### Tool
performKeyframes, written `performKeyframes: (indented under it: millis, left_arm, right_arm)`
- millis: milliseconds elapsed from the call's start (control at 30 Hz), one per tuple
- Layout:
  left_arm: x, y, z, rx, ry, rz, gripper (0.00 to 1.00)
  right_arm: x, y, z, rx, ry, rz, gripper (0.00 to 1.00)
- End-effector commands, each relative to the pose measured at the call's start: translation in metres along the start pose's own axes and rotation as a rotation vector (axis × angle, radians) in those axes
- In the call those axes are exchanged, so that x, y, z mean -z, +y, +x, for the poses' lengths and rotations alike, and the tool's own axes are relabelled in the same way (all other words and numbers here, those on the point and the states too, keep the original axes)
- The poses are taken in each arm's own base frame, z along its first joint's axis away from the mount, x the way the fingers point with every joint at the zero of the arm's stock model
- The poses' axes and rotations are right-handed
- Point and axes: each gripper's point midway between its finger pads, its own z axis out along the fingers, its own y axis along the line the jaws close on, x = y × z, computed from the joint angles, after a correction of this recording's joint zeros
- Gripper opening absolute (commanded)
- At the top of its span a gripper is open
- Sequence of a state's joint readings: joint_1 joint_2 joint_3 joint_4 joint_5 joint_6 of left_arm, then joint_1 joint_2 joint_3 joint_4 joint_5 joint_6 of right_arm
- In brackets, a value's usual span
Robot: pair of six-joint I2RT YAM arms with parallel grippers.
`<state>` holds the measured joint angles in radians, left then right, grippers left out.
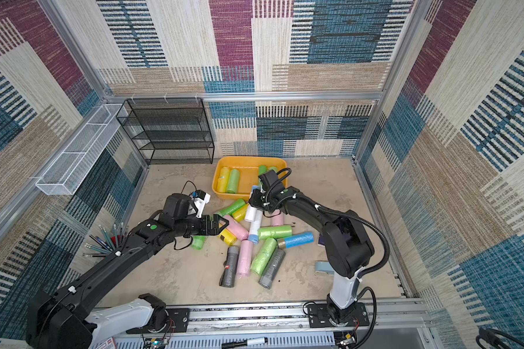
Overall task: Put the roll of trash bags into the storage box
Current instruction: Place the roll of trash bags in the storage box.
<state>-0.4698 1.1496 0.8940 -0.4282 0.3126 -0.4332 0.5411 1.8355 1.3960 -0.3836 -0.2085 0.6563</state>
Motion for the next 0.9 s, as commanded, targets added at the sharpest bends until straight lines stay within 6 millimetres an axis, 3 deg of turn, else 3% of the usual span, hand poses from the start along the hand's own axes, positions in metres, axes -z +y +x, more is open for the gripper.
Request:
performKeyframes:
  millis: [0,200,333,567,867]
  left_arm:
    - [0.005,0.003,-0.005,-0.035,-0.015,-0.036,0.98]
    - [0.008,0.005,-0.005,-0.041,-0.017,-0.053,0.98]
    - [0.01,0.005,-0.005,-0.044,-0.02,-0.059,0.98]
    - [0.01,0.01,-0.005,-0.054,-0.027,-0.094,0.98]
    - [0.011,0.01,-0.003,-0.083,-0.026,-0.124,0.99]
  right_arm:
    - [-0.008,-0.001,-0.027,0.083,-0.019,0.034,0.18]
    - [-0.021,0.004,-0.079,0.13,-0.067,0.056,0.17]
    - [-0.031,0.002,-0.103,0.145,-0.09,0.089,0.16]
    - [-0.06,-0.002,-0.124,0.14,-0.092,0.084,0.16]
    - [-0.088,-0.026,-0.139,0.151,-0.101,0.2,0.16]
